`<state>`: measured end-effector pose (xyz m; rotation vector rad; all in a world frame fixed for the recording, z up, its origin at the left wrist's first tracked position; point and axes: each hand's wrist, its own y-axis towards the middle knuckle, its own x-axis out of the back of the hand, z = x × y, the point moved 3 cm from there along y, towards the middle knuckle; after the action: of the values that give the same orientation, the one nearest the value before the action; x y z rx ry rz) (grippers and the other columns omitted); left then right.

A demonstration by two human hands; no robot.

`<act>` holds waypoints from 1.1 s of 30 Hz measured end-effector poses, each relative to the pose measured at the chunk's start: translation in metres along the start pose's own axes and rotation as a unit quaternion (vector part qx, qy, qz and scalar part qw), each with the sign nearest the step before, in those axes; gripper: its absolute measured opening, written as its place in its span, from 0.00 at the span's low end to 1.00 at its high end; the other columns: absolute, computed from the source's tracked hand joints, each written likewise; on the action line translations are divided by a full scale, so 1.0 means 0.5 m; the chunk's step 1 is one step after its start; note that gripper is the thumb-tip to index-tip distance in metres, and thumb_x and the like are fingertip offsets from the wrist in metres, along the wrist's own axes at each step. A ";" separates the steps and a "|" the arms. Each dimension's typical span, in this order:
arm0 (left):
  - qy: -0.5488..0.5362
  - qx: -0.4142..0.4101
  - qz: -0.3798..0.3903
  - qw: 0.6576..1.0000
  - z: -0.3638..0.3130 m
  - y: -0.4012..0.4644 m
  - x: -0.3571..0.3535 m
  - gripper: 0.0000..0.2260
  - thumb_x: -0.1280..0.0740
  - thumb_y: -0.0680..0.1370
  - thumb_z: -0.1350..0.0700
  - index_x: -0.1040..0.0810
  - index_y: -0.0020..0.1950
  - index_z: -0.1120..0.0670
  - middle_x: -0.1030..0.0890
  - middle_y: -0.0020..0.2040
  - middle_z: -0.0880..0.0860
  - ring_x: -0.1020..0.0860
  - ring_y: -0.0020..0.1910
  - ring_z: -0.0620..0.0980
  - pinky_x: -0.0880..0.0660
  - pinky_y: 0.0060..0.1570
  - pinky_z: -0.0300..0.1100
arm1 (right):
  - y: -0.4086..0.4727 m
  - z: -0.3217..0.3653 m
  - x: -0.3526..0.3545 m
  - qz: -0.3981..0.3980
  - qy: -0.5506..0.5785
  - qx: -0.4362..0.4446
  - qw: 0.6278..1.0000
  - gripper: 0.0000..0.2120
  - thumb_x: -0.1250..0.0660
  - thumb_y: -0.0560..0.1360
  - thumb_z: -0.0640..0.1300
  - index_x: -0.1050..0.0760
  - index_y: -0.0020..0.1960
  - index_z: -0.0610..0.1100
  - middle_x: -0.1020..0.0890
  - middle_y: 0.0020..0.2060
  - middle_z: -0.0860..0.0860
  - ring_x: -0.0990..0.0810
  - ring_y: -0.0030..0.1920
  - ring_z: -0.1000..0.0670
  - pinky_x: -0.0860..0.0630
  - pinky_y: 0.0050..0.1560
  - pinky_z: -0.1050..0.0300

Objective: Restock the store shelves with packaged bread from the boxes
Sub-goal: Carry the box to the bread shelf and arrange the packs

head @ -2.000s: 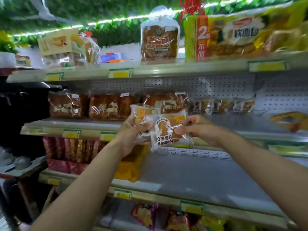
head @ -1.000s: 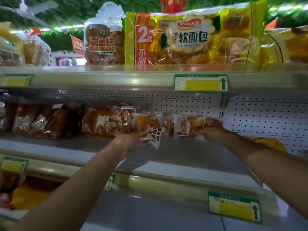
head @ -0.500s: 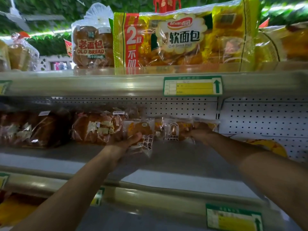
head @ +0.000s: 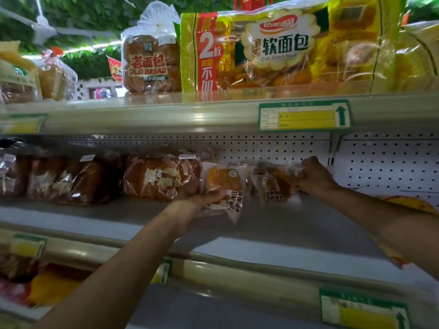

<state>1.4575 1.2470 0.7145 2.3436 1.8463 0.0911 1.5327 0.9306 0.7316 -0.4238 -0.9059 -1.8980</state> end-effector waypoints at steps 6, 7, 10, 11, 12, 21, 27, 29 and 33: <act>0.170 -0.051 0.056 0.983 -0.037 0.012 -0.052 0.21 0.21 0.67 0.60 0.18 0.58 0.50 0.14 0.51 0.47 0.17 0.53 0.48 0.24 0.58 0.43 | -0.130 0.166 0.058 0.202 0.193 0.159 0.947 0.28 0.28 0.63 0.58 0.24 0.61 0.49 0.18 0.56 0.49 0.20 0.57 0.51 0.25 0.58 0.58; 0.196 -0.055 0.064 0.977 -0.044 0.013 -0.067 0.21 0.21 0.66 0.60 0.18 0.58 0.50 0.14 0.51 0.47 0.17 0.52 0.47 0.23 0.56 0.40 | -0.142 0.177 0.056 0.257 0.169 0.159 0.938 0.28 0.27 0.64 0.56 0.23 0.62 0.48 0.17 0.55 0.50 0.19 0.57 0.52 0.24 0.58 0.58; 0.190 -0.095 0.053 0.976 -0.060 0.020 -0.103 0.25 0.20 0.65 0.62 0.20 0.60 0.52 0.15 0.52 0.48 0.17 0.50 0.46 0.21 0.44 0.34 | -0.164 0.182 0.057 0.308 0.167 0.166 0.922 0.20 0.24 0.65 0.46 0.19 0.55 0.40 0.14 0.48 0.45 0.15 0.51 0.46 0.20 0.52 0.52; 0.142 -0.095 0.033 0.985 -0.061 0.020 -0.106 0.25 0.21 0.65 0.63 0.20 0.60 0.52 0.15 0.52 0.49 0.17 0.49 0.46 0.20 0.42 0.35 | -0.164 0.174 0.060 0.290 0.195 0.157 0.924 0.19 0.24 0.65 0.45 0.19 0.54 0.38 0.14 0.47 0.43 0.15 0.50 0.43 0.19 0.52 0.49; 0.084 -0.084 0.013 0.993 -0.056 0.027 -0.104 0.23 0.21 0.64 0.62 0.18 0.57 0.52 0.15 0.51 0.51 0.16 0.48 0.48 0.19 0.43 0.37 | -0.163 0.161 0.066 0.268 0.229 0.133 0.926 0.20 0.25 0.66 0.43 0.19 0.55 0.36 0.15 0.48 0.41 0.16 0.51 0.41 0.19 0.54 0.47; -0.098 -0.070 0.040 0.992 -0.042 0.079 -0.178 0.06 0.30 0.75 0.66 0.18 0.51 0.62 0.14 0.44 0.57 0.15 0.40 0.51 0.18 0.38 0.41 | -0.167 0.033 0.125 0.228 0.370 0.060 0.899 0.40 0.15 0.51 0.55 0.20 0.57 0.37 0.16 0.52 0.40 0.16 0.54 0.42 0.19 0.51 0.52; 0.147 -0.172 0.036 0.973 -0.049 0.180 -0.208 0.23 0.25 0.73 0.65 0.26 0.66 0.65 0.18 0.49 0.54 0.17 0.45 0.44 0.20 0.47 0.39 | -0.103 -0.089 0.197 0.039 0.422 -0.003 0.906 0.35 0.15 0.43 0.60 0.15 0.44 0.43 0.15 0.50 0.41 0.16 0.53 0.39 0.24 0.60 0.38; 0.405 -0.198 0.092 0.888 -0.028 0.215 -0.226 0.38 0.20 0.68 0.55 0.33 0.75 0.57 0.24 0.65 0.55 0.25 0.65 0.51 0.27 0.65 0.47 | -0.096 -0.128 0.198 0.021 0.390 -0.042 0.920 0.35 0.16 0.48 0.62 0.16 0.49 0.45 0.15 0.50 0.44 0.17 0.54 0.40 0.31 0.64 0.30; 0.713 -0.233 0.090 0.656 0.006 0.257 -0.270 0.48 0.25 0.68 0.37 0.44 0.79 0.53 0.33 0.76 0.55 0.39 0.76 0.54 0.59 0.77 0.53 | -0.090 -0.159 0.175 0.004 0.363 -0.105 0.926 0.21 0.23 0.68 0.44 0.22 0.58 0.40 0.17 0.53 0.46 0.17 0.46 0.48 0.24 0.48 0.52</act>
<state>1.5490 1.0866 0.7388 1.9259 1.3939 2.6528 1.4580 0.8298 0.7147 0.1644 -0.2066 -1.9300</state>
